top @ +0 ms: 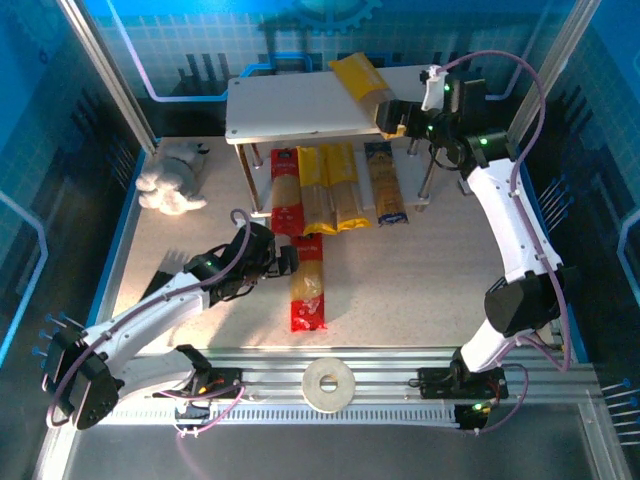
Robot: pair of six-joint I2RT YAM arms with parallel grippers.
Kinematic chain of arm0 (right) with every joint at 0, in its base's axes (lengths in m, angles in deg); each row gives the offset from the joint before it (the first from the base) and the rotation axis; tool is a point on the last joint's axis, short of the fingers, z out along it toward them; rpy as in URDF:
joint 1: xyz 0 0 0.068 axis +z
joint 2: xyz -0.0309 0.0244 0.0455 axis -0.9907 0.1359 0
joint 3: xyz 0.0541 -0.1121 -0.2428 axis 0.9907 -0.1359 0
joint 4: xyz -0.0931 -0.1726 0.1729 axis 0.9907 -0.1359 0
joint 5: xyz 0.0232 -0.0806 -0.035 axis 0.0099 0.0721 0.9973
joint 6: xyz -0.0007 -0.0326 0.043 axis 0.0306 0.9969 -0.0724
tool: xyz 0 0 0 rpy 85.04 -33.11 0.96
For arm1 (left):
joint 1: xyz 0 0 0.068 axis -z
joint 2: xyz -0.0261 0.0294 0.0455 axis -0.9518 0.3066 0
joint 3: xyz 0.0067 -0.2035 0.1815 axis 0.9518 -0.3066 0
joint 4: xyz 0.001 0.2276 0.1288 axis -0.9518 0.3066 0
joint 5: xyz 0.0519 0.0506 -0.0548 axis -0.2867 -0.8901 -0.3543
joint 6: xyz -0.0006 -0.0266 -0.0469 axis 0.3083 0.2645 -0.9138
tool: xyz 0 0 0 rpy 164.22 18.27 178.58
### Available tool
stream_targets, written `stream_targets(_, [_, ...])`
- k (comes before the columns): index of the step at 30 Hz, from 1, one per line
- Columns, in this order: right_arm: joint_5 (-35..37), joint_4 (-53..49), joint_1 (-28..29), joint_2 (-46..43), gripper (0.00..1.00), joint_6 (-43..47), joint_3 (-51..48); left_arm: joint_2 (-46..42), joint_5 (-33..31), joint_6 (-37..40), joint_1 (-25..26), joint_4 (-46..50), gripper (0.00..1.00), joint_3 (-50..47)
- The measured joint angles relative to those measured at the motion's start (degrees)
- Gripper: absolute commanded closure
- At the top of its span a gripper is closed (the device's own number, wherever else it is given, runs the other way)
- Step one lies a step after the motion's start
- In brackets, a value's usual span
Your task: Place and organize the pasta boxes and bags onto the shelf
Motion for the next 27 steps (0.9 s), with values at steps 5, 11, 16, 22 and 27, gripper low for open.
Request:
stream_targets(5, [-1.38,0.07,1.16,-0.48,0.00,-0.02,-0.39,-0.87,-0.42,0.00,0.00,0.02,0.01,0.24])
stream_targets(11, [-2.62,-0.04,2.71,-1.46,0.00,-0.04,-1.51,-1.60,-0.70,0.00,0.00,0.04,0.01,0.24])
stream_targets(16, [-2.80,-0.02,3.32,-3.04,0.00,-0.07,-3.26,-2.27,-0.92,0.02,0.00,0.20,0.01,0.24])
stream_targets(22, [-4.22,0.07,3.39,-3.50,0.00,-0.68,-3.82,-2.45,-0.94,0.02,0.00,0.35,0.01,0.24])
stream_targets(27, [-3.78,0.35,3.52,-4.26,0.00,-0.96,-5.22,-2.49,-1.01,0.02,0.00,0.50,0.01,0.24])
